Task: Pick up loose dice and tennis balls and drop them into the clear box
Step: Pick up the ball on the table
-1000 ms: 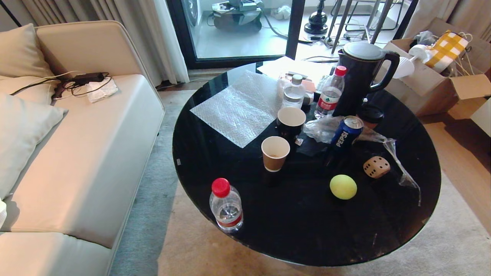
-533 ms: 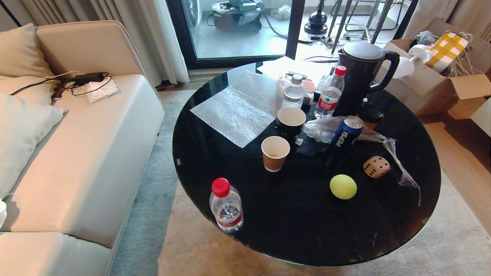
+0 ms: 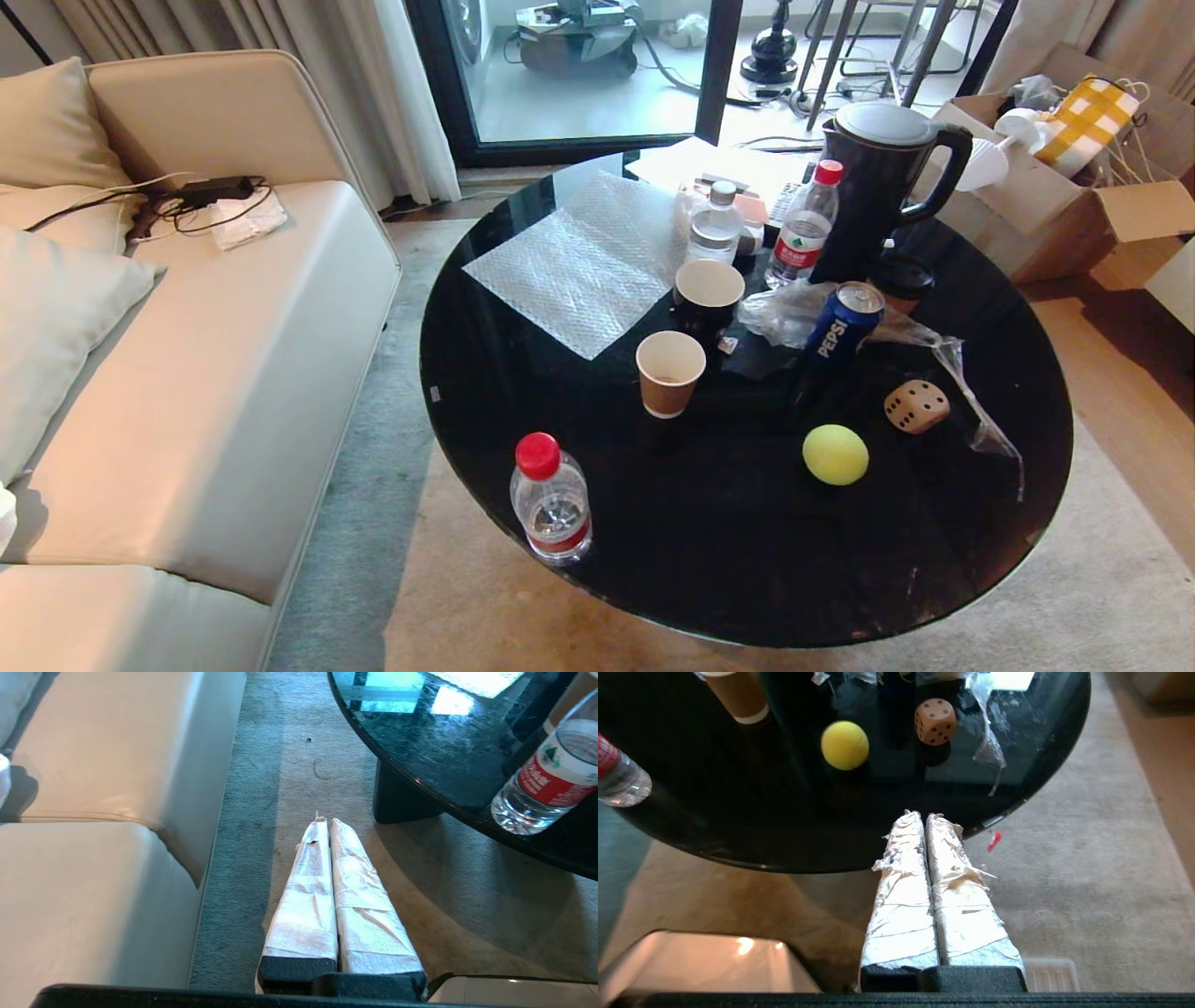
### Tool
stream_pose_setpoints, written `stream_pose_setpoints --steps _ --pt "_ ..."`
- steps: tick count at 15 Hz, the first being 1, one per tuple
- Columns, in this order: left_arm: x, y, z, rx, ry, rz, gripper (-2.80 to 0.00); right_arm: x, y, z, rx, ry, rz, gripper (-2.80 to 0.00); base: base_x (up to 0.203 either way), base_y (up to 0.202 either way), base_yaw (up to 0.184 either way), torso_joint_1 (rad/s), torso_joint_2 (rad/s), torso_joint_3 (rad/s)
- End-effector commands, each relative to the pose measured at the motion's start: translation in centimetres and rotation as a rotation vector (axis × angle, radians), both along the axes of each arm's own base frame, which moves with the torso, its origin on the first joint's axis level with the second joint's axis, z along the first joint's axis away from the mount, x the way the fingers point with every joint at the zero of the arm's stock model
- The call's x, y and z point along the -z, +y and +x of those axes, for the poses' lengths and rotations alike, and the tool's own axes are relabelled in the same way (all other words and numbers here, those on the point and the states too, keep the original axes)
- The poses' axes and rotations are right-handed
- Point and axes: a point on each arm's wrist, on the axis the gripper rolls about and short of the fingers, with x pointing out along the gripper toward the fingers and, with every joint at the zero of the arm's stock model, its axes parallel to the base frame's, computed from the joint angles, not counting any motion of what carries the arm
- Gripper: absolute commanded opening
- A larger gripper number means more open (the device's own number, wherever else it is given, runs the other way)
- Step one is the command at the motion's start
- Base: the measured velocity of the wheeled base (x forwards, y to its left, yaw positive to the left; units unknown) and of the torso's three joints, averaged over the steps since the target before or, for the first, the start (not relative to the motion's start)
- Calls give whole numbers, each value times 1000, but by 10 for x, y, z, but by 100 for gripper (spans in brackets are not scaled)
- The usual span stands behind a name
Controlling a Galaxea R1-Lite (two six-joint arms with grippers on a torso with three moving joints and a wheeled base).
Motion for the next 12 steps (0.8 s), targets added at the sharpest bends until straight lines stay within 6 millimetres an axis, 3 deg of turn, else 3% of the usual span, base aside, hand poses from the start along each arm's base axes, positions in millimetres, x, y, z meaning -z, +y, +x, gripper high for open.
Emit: stream_pose_setpoints --steps 1,4,7,10,12 --pt "0 0 0 0 0 0 -280 -30 0 8 -16 103 5 -280 0 0 0 0 0 0" --pt "0 0 0 0 0 0 -280 -64 2 49 -67 321 33 -280 0 0 0 0 0 0" --pt "0 0 0 0 0 0 -280 -84 4 117 -80 481 88 -280 0 0 0 0 0 0" --pt "0 0 0 0 0 0 -280 -82 10 197 -100 501 99 -280 0 0 0 0 0 0" --pt "0 0 0 0 0 0 -280 -67 19 246 -119 508 90 -280 0 0 0 0 0 0"
